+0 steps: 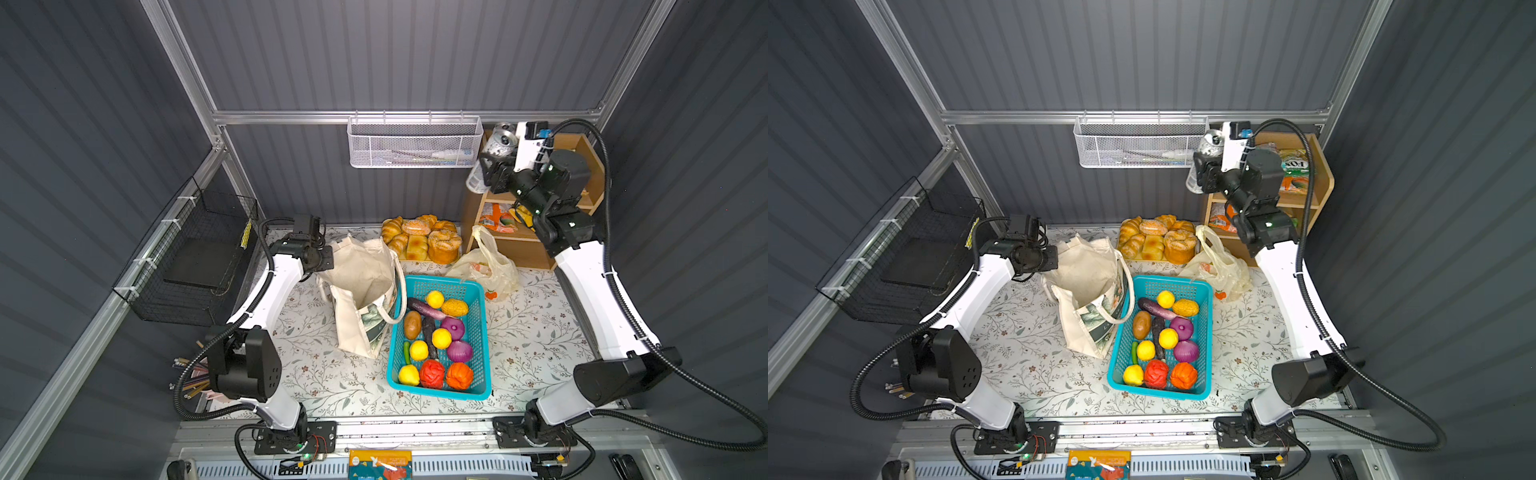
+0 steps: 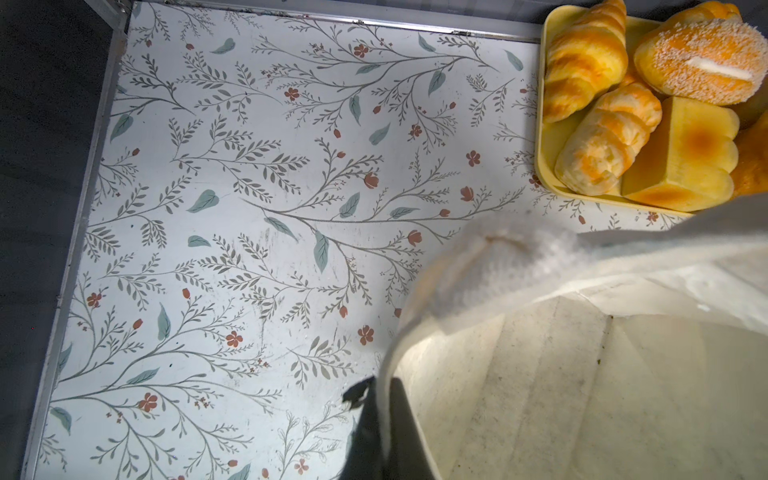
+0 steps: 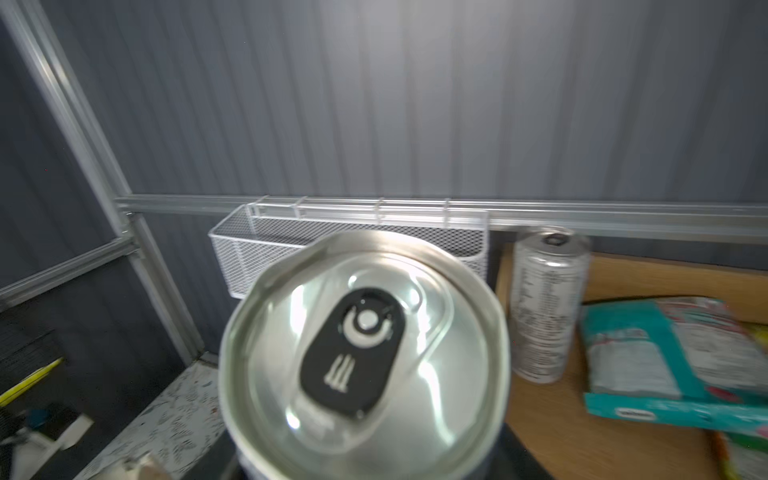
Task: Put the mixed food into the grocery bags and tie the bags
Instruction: 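Carry the silver can with the right gripper over the open tote bag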
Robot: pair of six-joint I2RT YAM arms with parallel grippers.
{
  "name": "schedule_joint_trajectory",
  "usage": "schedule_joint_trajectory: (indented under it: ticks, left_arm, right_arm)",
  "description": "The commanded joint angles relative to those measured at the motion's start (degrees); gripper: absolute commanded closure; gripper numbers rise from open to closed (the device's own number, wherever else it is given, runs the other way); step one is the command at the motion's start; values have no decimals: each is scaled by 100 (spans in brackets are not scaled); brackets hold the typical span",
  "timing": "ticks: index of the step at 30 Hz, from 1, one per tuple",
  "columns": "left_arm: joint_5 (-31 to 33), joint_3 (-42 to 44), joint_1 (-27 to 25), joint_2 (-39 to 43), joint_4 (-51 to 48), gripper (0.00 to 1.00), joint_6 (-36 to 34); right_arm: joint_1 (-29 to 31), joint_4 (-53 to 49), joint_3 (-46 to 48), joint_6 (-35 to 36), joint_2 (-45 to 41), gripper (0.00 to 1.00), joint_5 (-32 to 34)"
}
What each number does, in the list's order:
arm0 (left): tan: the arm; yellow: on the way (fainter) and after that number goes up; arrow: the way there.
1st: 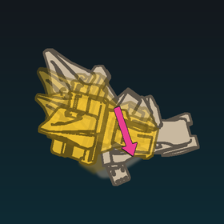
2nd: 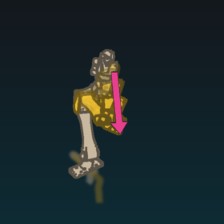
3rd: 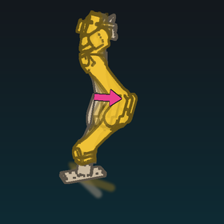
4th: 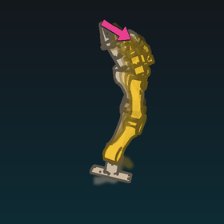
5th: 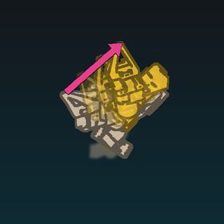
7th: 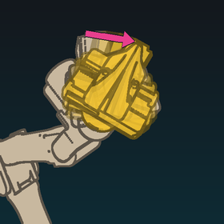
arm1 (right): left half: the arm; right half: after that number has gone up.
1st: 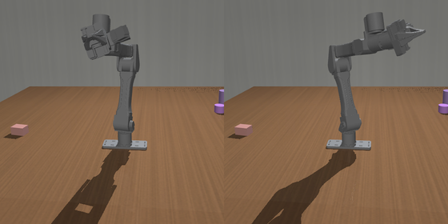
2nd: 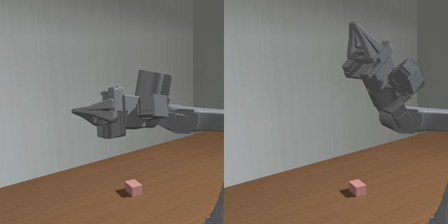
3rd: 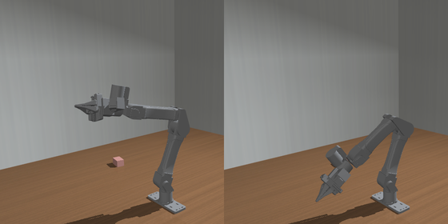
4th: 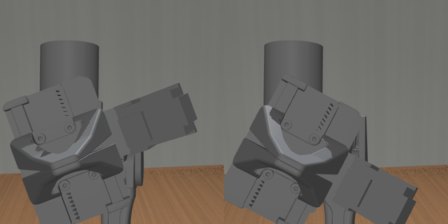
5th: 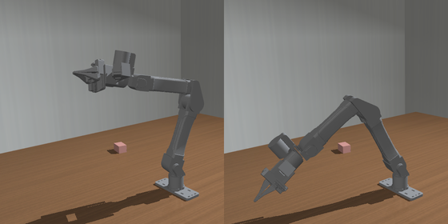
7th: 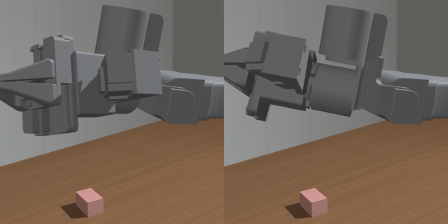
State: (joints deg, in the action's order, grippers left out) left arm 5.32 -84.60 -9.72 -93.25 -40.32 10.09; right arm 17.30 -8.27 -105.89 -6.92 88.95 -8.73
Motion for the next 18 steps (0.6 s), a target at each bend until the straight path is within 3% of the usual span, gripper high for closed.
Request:
schedule_joint_trajectory:
  ticks: [1,11,18]
  left_arm:
    - [-152,-121,-54,4,-205,100,-40]
    - [-294,-229,-92,138,-196,100,50]
    - [-146,-321,-101,254,-319,100,30]
  right_arm:
    - [584,652,130,-273,-33,95,-301]
    - [2303,734,261,-452,942,96,-555]
    - [2873,678,603,-89,1671,97,-452]
